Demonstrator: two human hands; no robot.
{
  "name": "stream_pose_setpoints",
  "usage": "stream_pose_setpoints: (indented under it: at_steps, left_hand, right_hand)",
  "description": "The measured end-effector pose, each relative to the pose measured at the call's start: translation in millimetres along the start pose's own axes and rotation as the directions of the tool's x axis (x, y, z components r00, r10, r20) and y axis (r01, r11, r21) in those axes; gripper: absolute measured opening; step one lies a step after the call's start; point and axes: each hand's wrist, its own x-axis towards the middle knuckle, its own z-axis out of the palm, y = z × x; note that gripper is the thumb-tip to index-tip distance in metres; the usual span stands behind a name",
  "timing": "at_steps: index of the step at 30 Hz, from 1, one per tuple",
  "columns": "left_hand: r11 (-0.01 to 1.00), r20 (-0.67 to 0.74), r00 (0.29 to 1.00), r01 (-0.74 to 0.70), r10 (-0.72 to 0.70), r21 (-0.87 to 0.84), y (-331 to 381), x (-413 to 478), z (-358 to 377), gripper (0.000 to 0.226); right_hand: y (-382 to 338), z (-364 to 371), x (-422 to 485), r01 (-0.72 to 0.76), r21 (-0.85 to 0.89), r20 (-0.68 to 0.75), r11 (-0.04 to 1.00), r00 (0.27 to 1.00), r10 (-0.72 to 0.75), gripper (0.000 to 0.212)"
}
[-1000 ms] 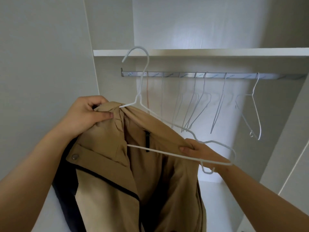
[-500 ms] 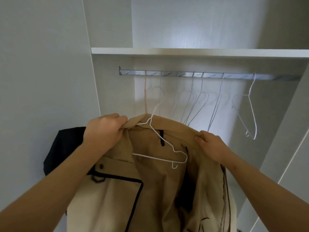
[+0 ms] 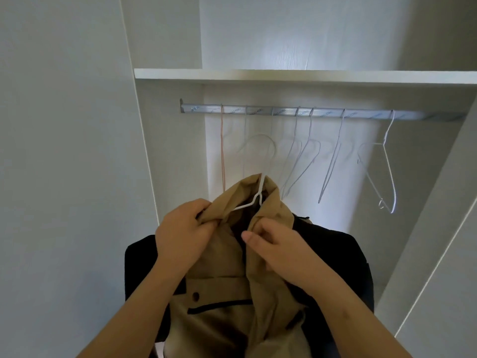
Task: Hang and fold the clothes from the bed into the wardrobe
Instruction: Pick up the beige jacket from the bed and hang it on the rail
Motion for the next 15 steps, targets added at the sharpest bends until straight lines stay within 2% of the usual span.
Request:
stream_pose_setpoints:
  at_steps: [1, 2, 3, 4, 5, 7, 9, 11, 15]
  left_hand:
    - [1.0, -0.01, 1.0, 0.0, 0.0, -0.024, -2, -2, -3, 0.022]
    - [0.999, -0.019, 1.0, 0.0, -0.001, -0.047, -4, -3, -5, 0.025]
    - [0.997, -0.026, 1.0, 0.0, -0.002, -0.072, -5, -4, -8, 0.029]
    - [0.996, -0.03, 1.0, 0.002, -0.005, -0.094, -7, -4, -10, 0.032]
    - [0.994, -0.03, 0.999, 0.008, -0.011, -0.11, -9, -5, -12, 0.035]
    - [0.99, -0.027, 0.999, 0.019, -0.023, -0.14, -12, -5, -15, 0.038]
    - [0.985, -0.002, 1.0, 0.021, -0.022, -0.174, -13, -7, -14, 0.04]
    - [0.982, 0.041, 0.999, 0.013, -0.005, -0.189, -12, -11, -11, 0.042]
    - [0.977, 0.118, 0.993, 0.045, -0.021, -0.208, -18, -20, -3, 0.033]
  right_hand:
    - [5, -2, -3, 0.05, -0.037, -0.108, 0.998, 0.993, -0.054, 0.019]
    - [10, -6, -5, 0.104, -0.1, -0.295, 0.99, 0.947, -0.129, 0.016]
    - [17, -11, -5, 0.12, -0.205, -0.474, 0.971, 0.856, -0.206, 0.011]
    - [24, -15, -5, 0.07, -0.3, -0.58, 0.951, 0.779, -0.24, 0.01]
    - [30, -18, -4, -0.01, -0.345, -0.617, 0.938, 0.756, -0.219, 0.021]
    - [46, -19, 0, -0.113, -0.378, -0.483, 0.919, 0.871, -0.091, 0.038]
    - [55, -13, 2, -0.071, -0.337, -0.307, 0.939, 0.951, -0.038, 0.034]
    - [58, -5, 1, 0.01, -0.265, -0.272, 0.964, 0.958, -0.085, 0.032]
    - [54, 14, -6, 0.045, -0.133, -0.261, 0.99, 0.962, -0.079, 0.033]
